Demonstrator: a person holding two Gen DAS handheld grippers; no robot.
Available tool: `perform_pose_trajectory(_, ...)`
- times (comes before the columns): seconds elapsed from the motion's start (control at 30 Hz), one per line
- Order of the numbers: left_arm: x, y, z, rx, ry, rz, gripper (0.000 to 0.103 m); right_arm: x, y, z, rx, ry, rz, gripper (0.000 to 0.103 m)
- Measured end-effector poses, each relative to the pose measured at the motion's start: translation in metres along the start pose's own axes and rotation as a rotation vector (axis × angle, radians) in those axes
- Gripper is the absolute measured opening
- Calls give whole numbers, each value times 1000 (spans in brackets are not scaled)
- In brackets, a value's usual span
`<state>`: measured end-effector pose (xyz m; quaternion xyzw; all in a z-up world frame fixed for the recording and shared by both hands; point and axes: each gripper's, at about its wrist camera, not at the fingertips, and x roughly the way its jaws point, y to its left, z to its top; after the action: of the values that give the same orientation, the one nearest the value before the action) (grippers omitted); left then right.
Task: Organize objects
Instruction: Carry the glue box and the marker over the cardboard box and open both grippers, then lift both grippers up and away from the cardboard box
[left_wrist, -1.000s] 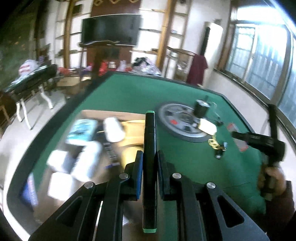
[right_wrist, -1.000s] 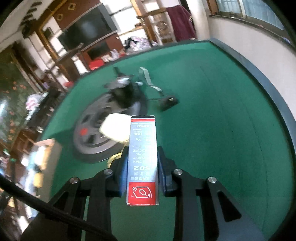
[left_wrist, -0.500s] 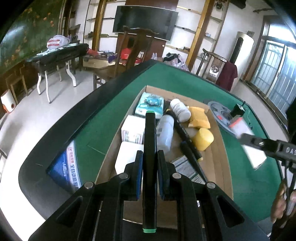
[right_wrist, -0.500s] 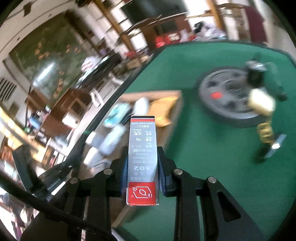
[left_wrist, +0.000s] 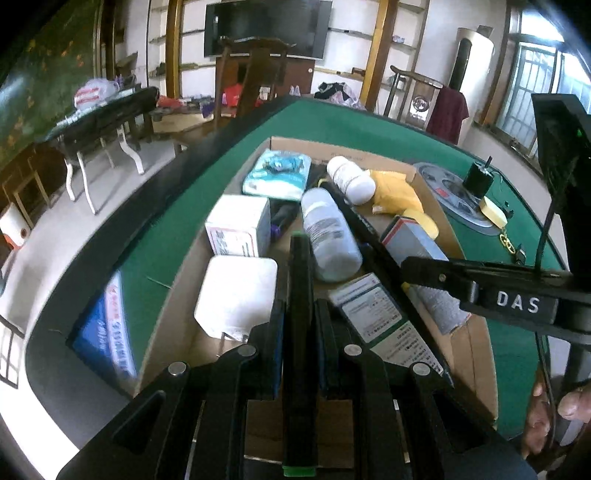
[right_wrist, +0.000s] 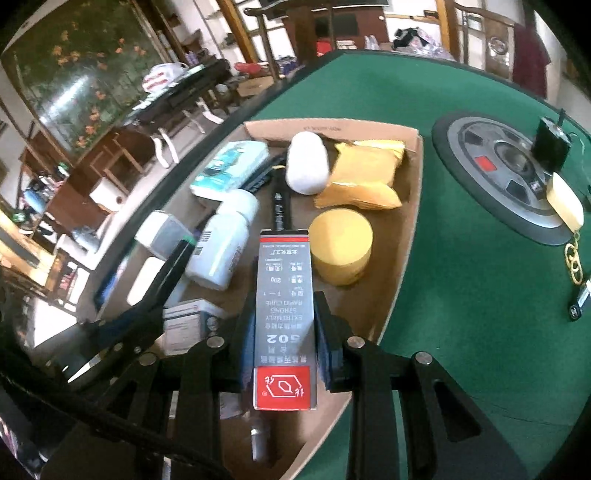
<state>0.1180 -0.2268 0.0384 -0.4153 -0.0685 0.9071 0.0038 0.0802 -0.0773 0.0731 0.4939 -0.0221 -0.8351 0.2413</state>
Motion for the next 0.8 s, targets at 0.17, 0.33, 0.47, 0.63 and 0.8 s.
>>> perform_pose_trajectory(0.17,-7,2,0,-4,-25,-4,13,-2,-3,1,11,-8,-53,25)
perform_pose_trajectory(0.33,-18,5,5,-37,-53,-15,40,-9,-10,-1,40,-16,-17,36)
perform_pose_trajectory(0.47,-27,7,8,-59,-87,-12,51,-16,-17,-3,51,-27,27,38)
perform_pose_trajectory(0.63,-36,4,14,-71,-116,-13,51,-29,-23,-3,57,-62,34,39)
perform_pose_trajectory(0.8,-62,-3,28,-55,-237,-31,52,-61,-18,6,33,-191,-17,43)
